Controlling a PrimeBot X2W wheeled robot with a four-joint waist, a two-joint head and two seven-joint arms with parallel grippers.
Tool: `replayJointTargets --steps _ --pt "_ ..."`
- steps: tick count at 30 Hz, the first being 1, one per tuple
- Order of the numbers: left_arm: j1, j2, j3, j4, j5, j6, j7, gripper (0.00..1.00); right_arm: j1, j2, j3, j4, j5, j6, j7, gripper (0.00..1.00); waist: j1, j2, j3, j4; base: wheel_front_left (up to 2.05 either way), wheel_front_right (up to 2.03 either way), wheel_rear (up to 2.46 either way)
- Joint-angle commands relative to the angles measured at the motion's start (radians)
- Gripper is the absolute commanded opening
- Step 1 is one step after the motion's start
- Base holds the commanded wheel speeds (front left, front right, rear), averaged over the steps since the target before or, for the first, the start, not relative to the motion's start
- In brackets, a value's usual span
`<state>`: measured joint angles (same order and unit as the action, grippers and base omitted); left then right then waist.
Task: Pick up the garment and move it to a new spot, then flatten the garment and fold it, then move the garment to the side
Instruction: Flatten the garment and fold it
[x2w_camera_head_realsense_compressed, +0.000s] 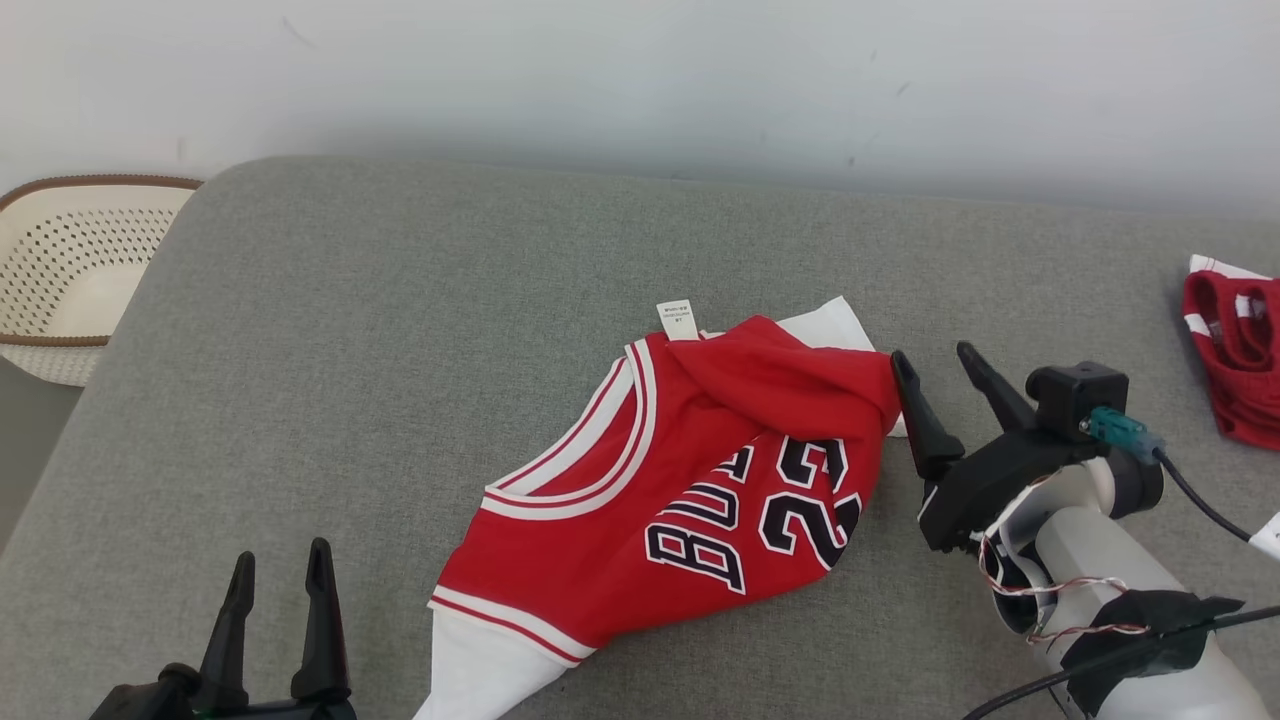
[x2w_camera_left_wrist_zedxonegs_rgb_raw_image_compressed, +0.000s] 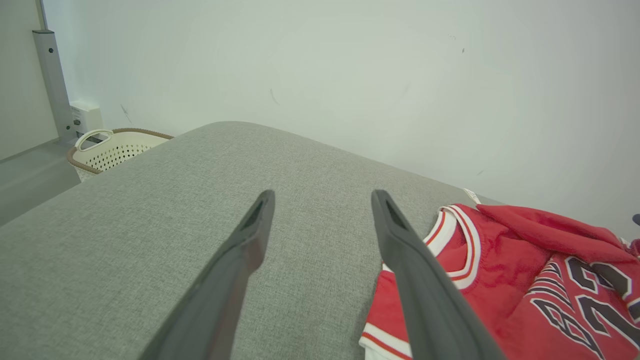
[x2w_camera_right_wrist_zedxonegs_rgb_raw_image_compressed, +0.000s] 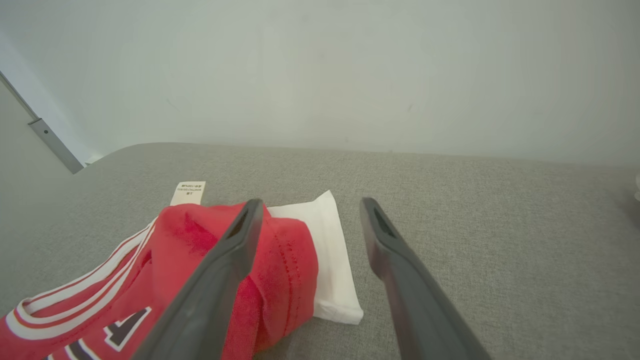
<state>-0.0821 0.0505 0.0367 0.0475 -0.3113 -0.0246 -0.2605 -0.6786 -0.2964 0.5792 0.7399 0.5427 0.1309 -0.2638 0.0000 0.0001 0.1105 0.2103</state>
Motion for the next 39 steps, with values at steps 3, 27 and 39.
replayJointTargets --steps 3,27,39 --pt "0.013 0.000 -0.007 -0.008 0.004 0.007 -0.003 1.00 0.029 -0.009 0.034 -0.001 0.043 0.000 0.006 1.00 0.0000 -0.0001 0.006 0.001 0.00 0.00 0.00" --pt "-0.004 0.000 -0.003 0.010 0.000 0.007 -0.003 1.00 -0.062 -0.019 0.108 0.026 0.109 0.000 -0.003 0.00 0.0000 -0.0001 0.023 0.007 0.00 0.00 0.00" --pt "0.023 0.001 -0.006 0.006 0.000 0.017 -0.003 1.00 -0.069 -0.033 0.043 -0.160 0.038 0.000 0.036 0.00 0.0000 -0.0001 -0.023 -0.019 0.00 0.00 0.00"
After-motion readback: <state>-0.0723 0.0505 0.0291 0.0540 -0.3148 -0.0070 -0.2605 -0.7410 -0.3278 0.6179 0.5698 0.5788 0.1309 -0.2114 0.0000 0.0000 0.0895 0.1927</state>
